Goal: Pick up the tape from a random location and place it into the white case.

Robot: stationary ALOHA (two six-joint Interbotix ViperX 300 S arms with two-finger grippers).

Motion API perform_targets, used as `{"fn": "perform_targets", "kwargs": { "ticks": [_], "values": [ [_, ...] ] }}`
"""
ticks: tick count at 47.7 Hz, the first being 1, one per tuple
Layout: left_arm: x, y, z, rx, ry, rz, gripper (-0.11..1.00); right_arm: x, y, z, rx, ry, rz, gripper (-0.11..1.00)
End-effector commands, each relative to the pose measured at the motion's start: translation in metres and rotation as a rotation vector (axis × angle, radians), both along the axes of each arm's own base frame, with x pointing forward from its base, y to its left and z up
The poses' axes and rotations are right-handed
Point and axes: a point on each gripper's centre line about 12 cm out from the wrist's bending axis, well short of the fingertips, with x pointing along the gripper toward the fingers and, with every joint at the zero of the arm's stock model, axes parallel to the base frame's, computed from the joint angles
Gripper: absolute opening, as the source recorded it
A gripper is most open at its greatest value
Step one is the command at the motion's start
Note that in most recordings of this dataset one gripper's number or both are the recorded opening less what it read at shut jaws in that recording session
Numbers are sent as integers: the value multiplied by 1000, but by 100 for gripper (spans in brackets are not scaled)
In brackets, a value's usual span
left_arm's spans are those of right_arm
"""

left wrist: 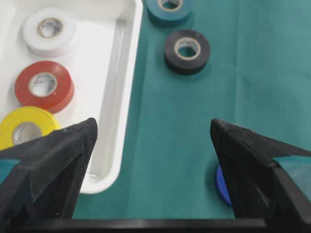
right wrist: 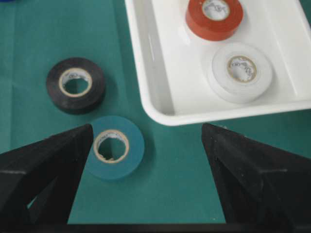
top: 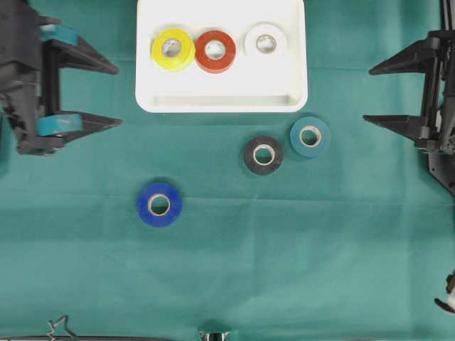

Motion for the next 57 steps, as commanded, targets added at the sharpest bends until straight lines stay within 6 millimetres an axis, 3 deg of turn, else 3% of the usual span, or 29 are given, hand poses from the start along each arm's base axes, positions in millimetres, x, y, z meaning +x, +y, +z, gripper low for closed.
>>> {"fn": "perform_targets", "kwargs": {
  "ticks": [1,14,57],
  "values": [
    [-7,0,11,6,-59,-4,94,2,-1,12,-6,-32,0,89],
    [-24,0,8,4,-94,-7,94,1,-1,15,-14,-41,4,89],
    [-23,-1,8,4,-109,-11,94,0,0,20,-17,-65,6,89]
  ]
}}
